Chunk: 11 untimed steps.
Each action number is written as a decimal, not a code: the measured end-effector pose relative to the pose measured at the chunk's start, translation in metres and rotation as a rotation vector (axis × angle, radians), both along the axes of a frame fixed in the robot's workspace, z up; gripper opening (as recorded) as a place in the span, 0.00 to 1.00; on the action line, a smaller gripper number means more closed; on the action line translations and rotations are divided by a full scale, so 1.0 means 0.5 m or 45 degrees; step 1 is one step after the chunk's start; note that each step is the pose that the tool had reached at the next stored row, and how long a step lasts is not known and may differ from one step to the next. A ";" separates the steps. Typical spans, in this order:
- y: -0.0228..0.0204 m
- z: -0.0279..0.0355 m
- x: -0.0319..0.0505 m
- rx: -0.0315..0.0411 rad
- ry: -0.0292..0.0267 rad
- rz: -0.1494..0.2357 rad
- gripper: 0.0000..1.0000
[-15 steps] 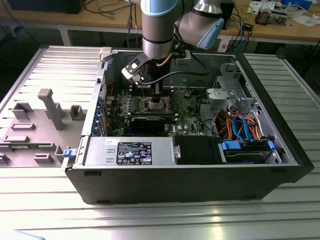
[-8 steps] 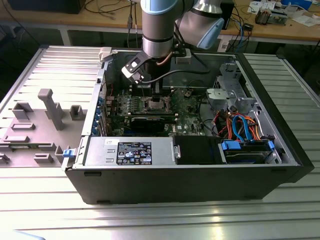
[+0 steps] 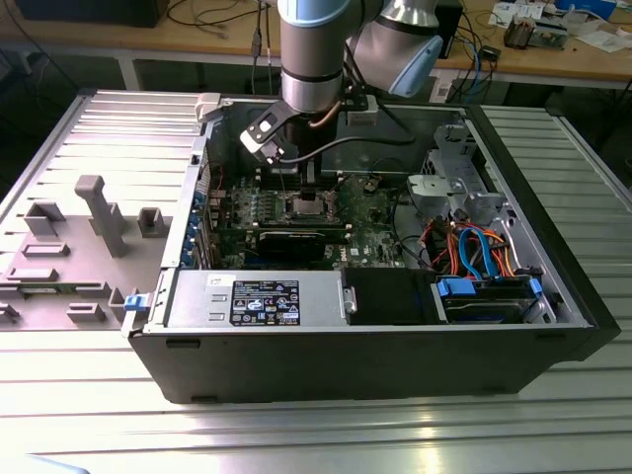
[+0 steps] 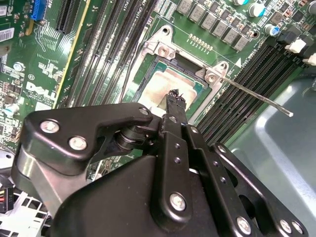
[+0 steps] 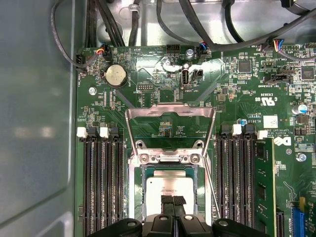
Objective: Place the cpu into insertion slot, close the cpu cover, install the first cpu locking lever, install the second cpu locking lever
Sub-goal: 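Close the cpu cover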
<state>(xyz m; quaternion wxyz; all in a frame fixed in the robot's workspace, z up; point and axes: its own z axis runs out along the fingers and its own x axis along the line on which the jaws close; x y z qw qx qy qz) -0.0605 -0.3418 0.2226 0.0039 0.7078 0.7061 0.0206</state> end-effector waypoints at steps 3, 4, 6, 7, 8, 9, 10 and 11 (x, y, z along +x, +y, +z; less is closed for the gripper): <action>0.0000 0.002 0.000 0.0000 -0.0001 0.000 0.11; 0.0000 0.002 0.000 0.0001 -0.0001 0.000 0.11; 0.0000 0.003 0.000 0.0001 -0.0001 0.000 0.11; 0.0000 0.003 0.000 0.0002 -0.0001 0.000 0.11; 0.0000 0.003 0.000 0.0001 -0.0001 0.000 0.11; 0.0000 0.003 0.000 0.0001 -0.0001 0.000 0.11; 0.0000 0.004 0.000 0.0000 -0.0001 0.000 0.11; 0.0000 0.004 0.000 0.0001 -0.0001 0.000 0.11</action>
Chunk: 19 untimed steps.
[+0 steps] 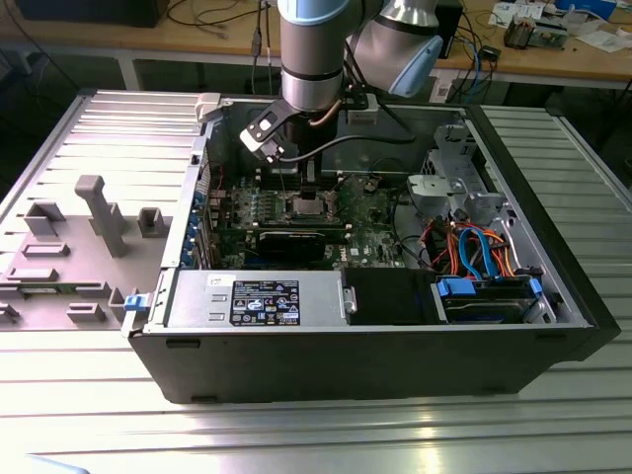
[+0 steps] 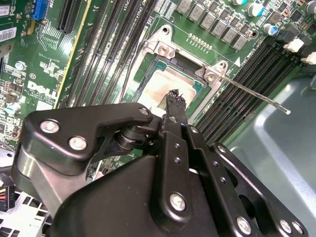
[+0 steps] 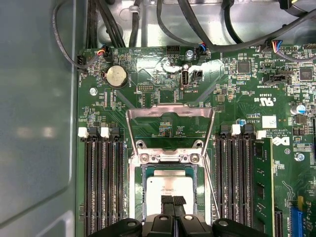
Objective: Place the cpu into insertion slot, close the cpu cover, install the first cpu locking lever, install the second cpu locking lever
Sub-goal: 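Close the cpu cover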
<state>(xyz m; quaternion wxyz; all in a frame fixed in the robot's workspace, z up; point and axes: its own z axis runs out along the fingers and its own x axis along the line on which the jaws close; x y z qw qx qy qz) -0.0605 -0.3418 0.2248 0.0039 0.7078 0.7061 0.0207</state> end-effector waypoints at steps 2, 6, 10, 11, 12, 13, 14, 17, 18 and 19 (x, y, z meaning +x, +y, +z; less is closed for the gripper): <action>0.0000 0.002 0.000 0.0000 0.0000 0.000 0.11; 0.0000 0.002 0.000 0.0000 0.0000 0.000 0.11; -0.0001 0.003 0.000 -0.0003 0.0002 0.000 0.11; 0.0000 0.004 0.000 -0.0002 0.0001 0.000 0.11; 0.0000 0.005 0.000 -0.0002 0.0001 0.000 0.11; 0.0000 0.005 0.000 -0.0002 0.0002 0.000 0.11; 0.0000 0.008 0.000 -0.0001 0.0000 0.000 0.11; 0.0000 0.014 0.000 -0.0002 0.0000 0.000 0.11; 0.0000 0.018 0.000 -0.0001 0.0000 0.000 0.11; 0.0000 0.020 0.000 -0.0001 0.0000 0.000 0.11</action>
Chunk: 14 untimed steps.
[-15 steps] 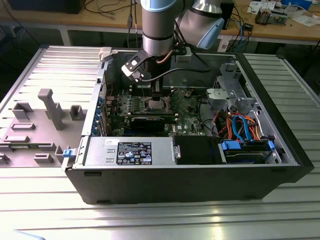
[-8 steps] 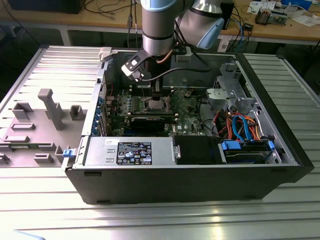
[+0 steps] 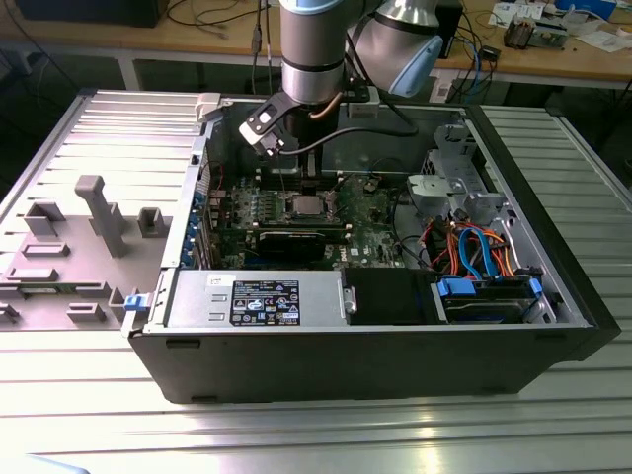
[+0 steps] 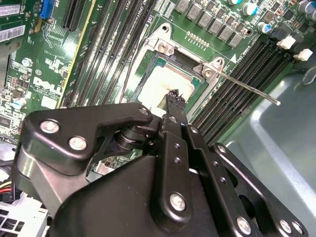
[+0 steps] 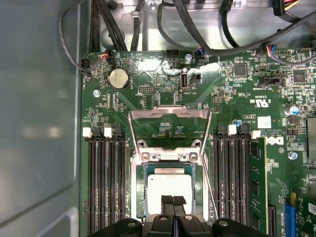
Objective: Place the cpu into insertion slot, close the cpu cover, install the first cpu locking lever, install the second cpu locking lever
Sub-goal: 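Close the cpu cover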
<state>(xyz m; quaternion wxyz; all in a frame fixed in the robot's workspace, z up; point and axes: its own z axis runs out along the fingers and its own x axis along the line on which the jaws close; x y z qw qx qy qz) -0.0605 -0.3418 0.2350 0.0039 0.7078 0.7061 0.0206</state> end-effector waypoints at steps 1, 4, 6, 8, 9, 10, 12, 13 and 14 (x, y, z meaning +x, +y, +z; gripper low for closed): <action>0.0001 0.001 0.000 0.0003 -0.0002 0.000 0.11; 0.0000 0.005 0.000 0.0001 0.0000 0.000 0.11; 0.0000 0.006 0.000 0.0003 -0.0002 0.000 0.11; 0.0000 0.007 0.000 0.0000 0.0000 0.000 0.11; 0.0000 0.007 0.000 0.0000 0.0001 0.000 0.11; 0.0000 0.007 0.000 0.0001 0.0000 0.000 0.11; 0.0000 0.008 0.000 0.0000 0.0000 0.000 0.11; 0.0000 0.009 0.000 0.0000 0.0000 0.000 0.11; 0.0000 0.010 0.000 0.0000 0.0000 0.000 0.11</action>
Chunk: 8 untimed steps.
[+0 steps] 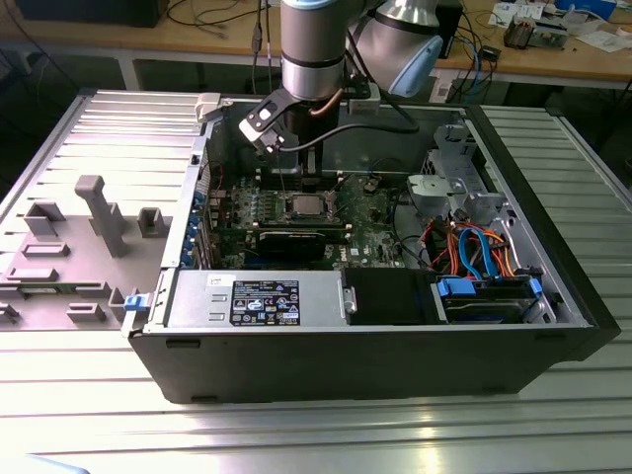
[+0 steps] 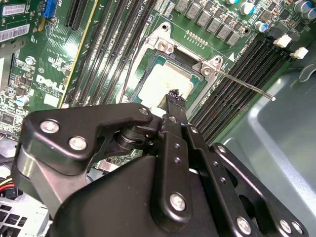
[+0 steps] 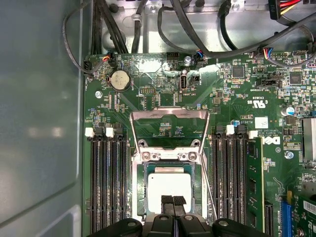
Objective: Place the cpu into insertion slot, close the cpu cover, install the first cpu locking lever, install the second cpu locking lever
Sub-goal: 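Close the cpu cover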
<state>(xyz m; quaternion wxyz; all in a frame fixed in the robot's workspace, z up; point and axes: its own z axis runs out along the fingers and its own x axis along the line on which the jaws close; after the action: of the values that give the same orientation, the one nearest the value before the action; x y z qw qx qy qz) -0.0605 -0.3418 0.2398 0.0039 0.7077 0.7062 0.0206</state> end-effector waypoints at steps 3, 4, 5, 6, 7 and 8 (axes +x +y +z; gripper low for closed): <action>0.0000 0.001 0.000 -0.0001 0.0002 0.000 0.11; 0.0000 0.001 0.000 -0.0001 0.0001 0.000 0.11; 0.0000 0.002 0.000 0.0000 0.0001 0.000 0.11; 0.0000 0.002 0.000 0.0002 0.0000 0.000 0.11; 0.0001 0.002 0.000 0.0003 -0.0001 0.000 0.11; 0.0000 0.002 0.000 0.0002 0.0000 0.000 0.11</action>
<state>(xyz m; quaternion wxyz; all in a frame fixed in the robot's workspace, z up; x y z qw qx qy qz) -0.0605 -0.3418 0.2409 0.0039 0.7077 0.7062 0.0207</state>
